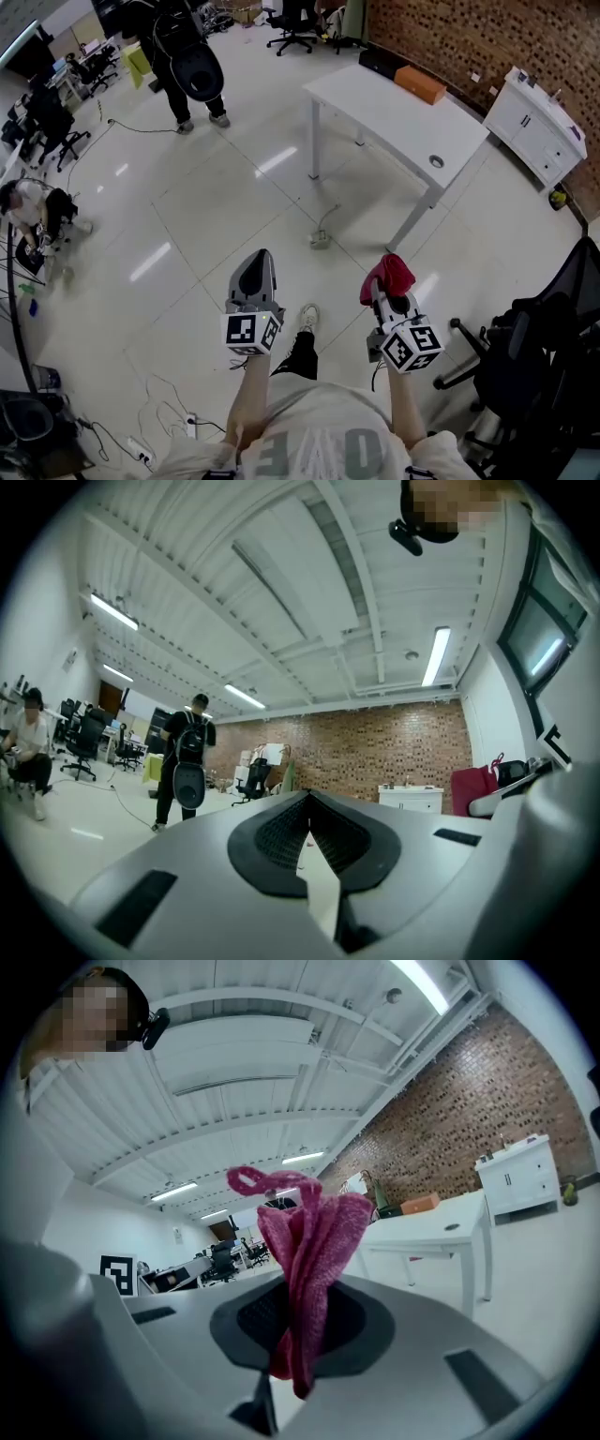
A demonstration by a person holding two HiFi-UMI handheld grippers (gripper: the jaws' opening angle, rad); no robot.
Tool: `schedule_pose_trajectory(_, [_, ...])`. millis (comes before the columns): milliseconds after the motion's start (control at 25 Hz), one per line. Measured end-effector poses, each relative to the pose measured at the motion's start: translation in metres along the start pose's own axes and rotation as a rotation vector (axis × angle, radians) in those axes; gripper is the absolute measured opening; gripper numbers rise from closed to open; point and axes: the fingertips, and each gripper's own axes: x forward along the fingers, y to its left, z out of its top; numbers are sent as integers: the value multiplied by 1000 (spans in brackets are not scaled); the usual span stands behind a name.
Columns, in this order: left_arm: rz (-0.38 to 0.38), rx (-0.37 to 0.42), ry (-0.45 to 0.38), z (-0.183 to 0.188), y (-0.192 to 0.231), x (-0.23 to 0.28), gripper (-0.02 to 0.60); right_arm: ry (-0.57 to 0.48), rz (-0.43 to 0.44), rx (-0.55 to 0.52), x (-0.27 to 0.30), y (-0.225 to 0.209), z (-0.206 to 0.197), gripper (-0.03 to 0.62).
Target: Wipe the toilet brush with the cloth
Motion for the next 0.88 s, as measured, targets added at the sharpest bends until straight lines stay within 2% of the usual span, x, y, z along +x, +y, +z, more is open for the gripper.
schedule_pose_trajectory(200, [-20, -14, -18, 18, 54, 124, 5, -39, 8, -27, 118, -16, 59, 32])
schedule_pose_trajectory(400, [-61, -12, -1, 15, 69, 209, 5, -45, -11, -12, 187, -43, 85, 32])
schedule_pose_trajectory(640, [-47, -38, 49, -7, 73, 254, 5, 1, 6, 20, 238, -72, 87, 32])
schedule_pose_trajectory(880, [-17, -20, 60, -5, 73, 281, 5, -12, 56, 23, 267, -87, 110, 32])
